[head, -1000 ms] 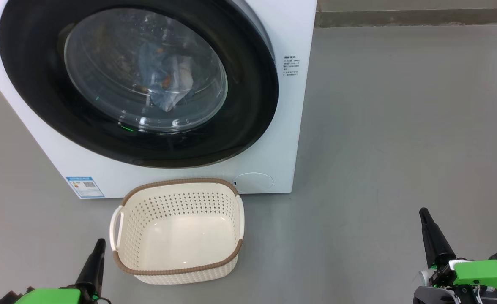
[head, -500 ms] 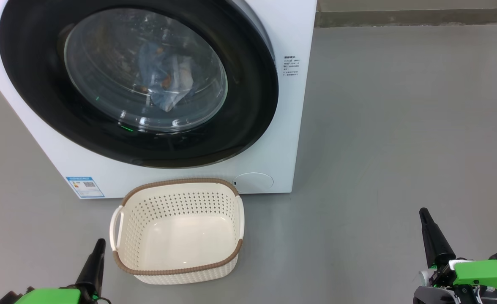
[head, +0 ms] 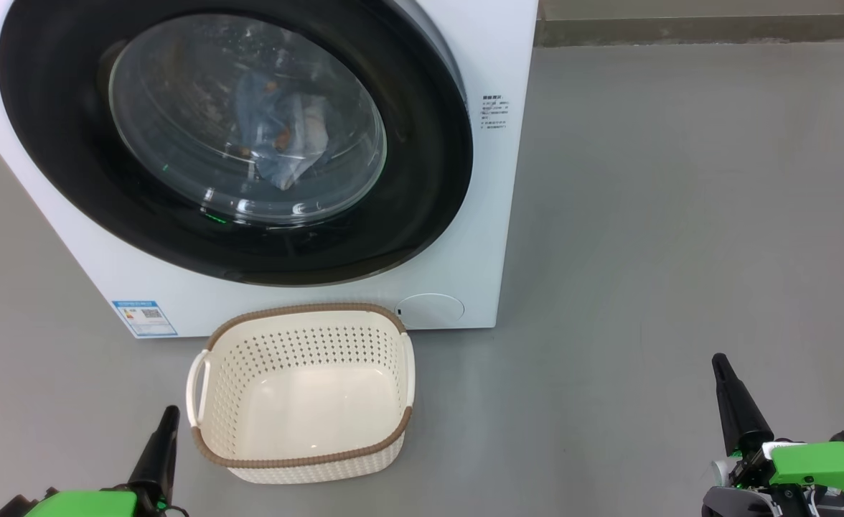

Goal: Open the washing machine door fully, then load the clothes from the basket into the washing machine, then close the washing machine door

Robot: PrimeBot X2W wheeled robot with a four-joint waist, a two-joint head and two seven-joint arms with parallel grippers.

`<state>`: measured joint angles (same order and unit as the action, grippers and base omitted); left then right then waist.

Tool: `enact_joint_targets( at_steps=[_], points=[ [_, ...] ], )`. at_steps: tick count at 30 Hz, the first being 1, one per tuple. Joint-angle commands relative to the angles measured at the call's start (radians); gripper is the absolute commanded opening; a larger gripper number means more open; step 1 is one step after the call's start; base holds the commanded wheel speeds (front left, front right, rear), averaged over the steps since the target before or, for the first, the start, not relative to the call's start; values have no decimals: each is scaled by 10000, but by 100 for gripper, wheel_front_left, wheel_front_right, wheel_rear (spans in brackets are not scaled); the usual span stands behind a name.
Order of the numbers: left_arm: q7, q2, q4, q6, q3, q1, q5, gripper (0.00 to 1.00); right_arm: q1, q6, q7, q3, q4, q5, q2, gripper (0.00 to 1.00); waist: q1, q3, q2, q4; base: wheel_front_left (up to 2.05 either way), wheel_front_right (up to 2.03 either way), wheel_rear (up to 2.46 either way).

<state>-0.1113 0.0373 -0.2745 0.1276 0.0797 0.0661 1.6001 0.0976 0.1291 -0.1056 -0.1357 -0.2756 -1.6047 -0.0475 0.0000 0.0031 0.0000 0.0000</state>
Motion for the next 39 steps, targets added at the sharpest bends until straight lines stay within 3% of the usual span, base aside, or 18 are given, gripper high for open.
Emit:
enact_joint_targets(
  at_steps=[1, 39],
  points=[
    [-28, 130, 293, 31, 352, 420, 76, 0, 104, 16, -77, 219, 309, -39, -28, 0, 0, 0, 0, 0, 0, 0, 0],
    [-26, 129, 293, 31, 350, 420, 78, 0, 104, 16, -76, 219, 309, -40, -28, 0, 0, 0, 0, 0, 0, 0, 0]
  ],
)
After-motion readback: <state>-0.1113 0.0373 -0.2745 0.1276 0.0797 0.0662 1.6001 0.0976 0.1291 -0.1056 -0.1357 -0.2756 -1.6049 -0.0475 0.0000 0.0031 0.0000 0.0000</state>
